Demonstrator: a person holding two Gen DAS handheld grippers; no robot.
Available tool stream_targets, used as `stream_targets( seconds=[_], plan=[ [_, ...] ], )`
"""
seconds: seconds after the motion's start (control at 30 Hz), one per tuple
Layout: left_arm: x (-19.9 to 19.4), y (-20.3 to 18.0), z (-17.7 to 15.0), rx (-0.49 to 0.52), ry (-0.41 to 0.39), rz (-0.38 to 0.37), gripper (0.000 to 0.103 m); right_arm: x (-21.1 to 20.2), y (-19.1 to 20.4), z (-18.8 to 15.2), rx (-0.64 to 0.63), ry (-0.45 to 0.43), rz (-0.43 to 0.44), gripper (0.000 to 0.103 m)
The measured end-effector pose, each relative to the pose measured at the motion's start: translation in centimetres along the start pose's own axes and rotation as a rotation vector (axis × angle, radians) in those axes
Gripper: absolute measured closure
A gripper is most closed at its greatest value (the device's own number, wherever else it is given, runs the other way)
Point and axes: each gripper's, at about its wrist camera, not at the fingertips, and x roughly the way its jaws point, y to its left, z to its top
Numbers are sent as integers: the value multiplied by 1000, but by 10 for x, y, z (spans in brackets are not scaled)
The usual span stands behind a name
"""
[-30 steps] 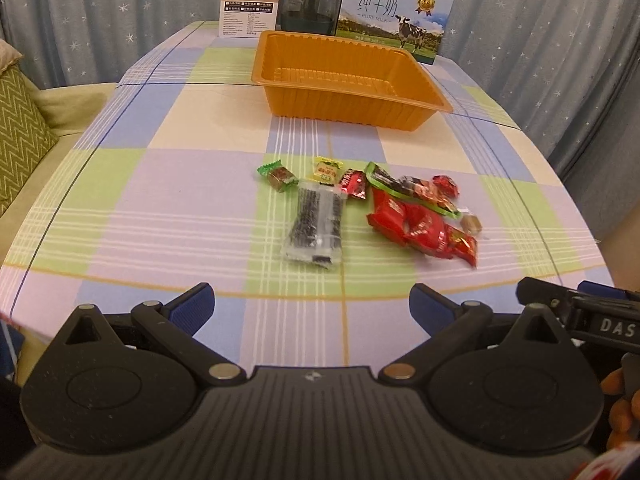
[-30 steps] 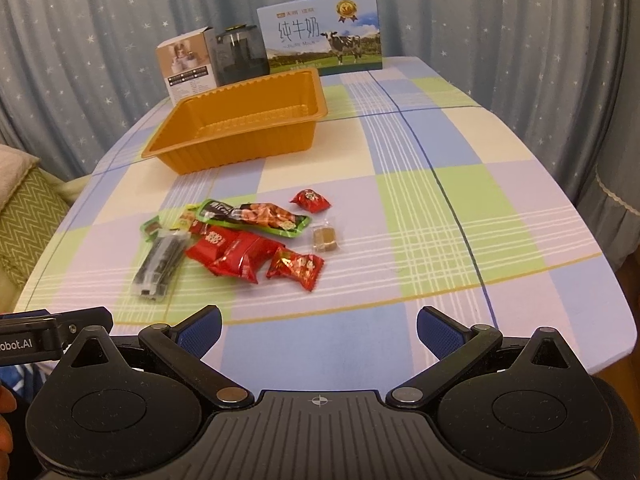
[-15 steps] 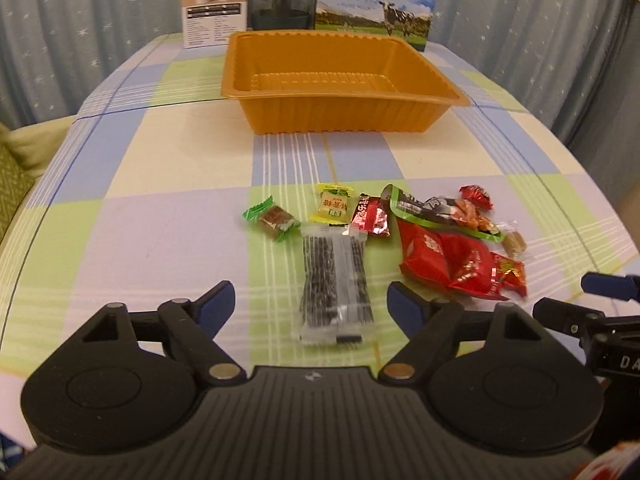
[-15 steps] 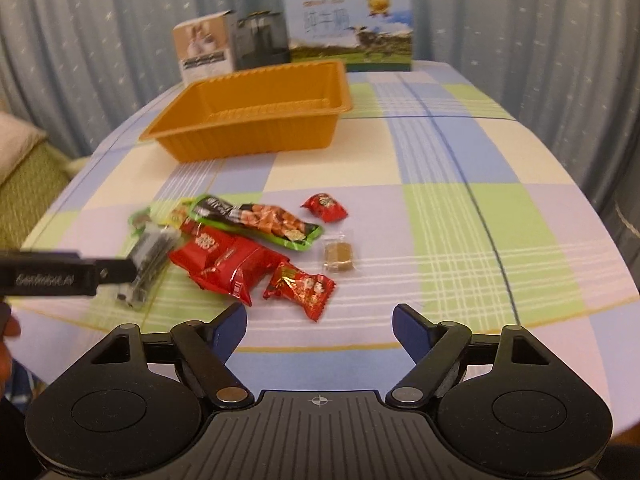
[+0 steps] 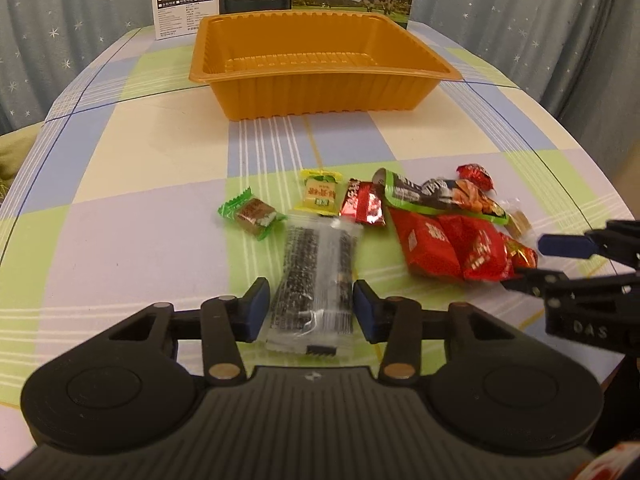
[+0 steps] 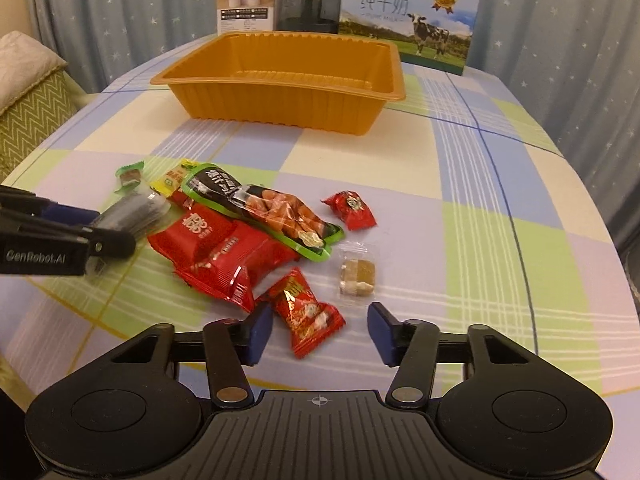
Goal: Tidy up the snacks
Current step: 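Grasp the clear seaweed pack with the left tool while the right tool grasps a small red candy packet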
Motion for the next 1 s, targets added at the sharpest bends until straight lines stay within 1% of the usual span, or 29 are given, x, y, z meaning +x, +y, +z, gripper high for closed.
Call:
stream_targets(
  seconds=[0.07,0.13,0.27,0.4,0.5,0.6,0.67,0.8,1.0],
  plan=[
    [-4,-2,-4,6,6,-4,62,-1,5,2,-22,-4,9,65],
    [-7,-3,-8,7,9,-7,62,-2,9,1,-29,-1,23,73],
    [-9,-5,-11,11,0,1,62,-3,13,-2,-22,-11,30,74],
    [-8,-3,-7,-5,-19,15,57,-2,11,0,-2,-10,37,73],
    [-5,-3,-5,4,-32,22,57,-1,10,0,4,-17,36,73],
    [-2,-3,-4,5,-27,19,58,0,11,-1,5,-29,34,73],
    [-1,-3,-4,7,-20,15,64,0,12,-2,3,-33,30,75],
    [-4,-5,-6,9,-15,16,67,-4,13,-4,22,-29,17,77],
    [-16,-7,-9,-11,-30,18,68,-20,12,-9,55,-41,-15,77]
  ],
)
